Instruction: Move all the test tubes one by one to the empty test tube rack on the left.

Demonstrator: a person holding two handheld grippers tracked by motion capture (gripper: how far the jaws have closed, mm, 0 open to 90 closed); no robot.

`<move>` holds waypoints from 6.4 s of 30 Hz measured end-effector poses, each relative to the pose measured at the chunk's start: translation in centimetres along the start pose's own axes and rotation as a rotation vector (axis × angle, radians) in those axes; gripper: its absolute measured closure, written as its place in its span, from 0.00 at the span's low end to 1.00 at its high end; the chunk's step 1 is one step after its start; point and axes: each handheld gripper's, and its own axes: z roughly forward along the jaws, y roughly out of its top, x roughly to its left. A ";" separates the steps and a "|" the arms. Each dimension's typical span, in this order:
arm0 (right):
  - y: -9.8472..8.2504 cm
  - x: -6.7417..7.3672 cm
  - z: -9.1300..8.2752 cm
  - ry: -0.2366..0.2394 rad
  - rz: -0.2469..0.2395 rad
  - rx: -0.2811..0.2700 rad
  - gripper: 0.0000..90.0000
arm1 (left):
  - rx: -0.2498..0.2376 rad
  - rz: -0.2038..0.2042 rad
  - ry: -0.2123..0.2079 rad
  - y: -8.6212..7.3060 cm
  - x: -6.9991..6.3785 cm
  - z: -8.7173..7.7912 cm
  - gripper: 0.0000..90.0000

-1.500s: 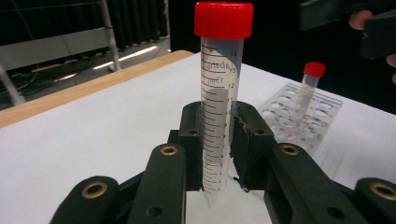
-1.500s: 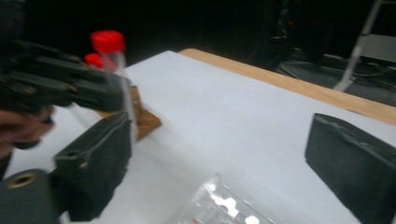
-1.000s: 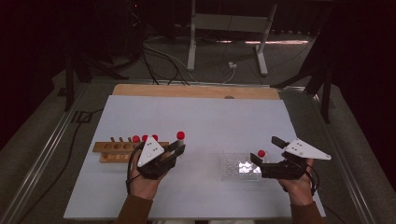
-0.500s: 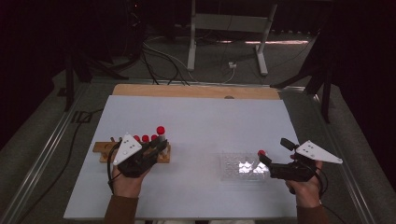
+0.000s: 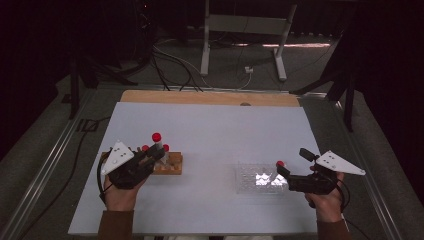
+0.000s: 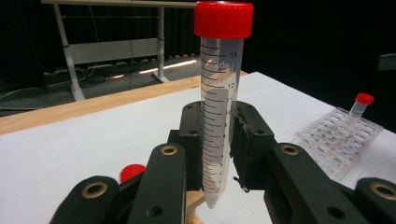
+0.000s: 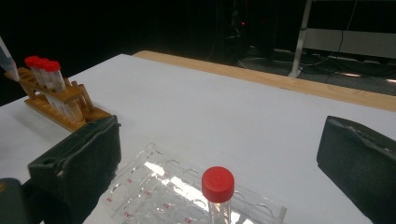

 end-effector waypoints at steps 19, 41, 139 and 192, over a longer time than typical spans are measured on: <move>-0.1 -0.2 0.0 0.002 0.011 -0.009 0.00 | -0.031 -0.021 0.168 -1.1 3.9 -2.3 0.85; -0.2 -0.3 0.1 -0.001 0.009 -0.013 0.00 | 0.024 -0.029 0.256 -4.1 6.5 -0.8 0.85; -0.7 -1.1 -0.2 -0.009 0.031 -0.021 0.00 | 0.019 -0.125 0.239 -5.1 4.7 -0.5 0.03; -3.0 -0.9 2.3 0.021 -0.096 0.154 0.82 | 0.018 -0.088 0.128 -3.4 1.0 1.6 0.01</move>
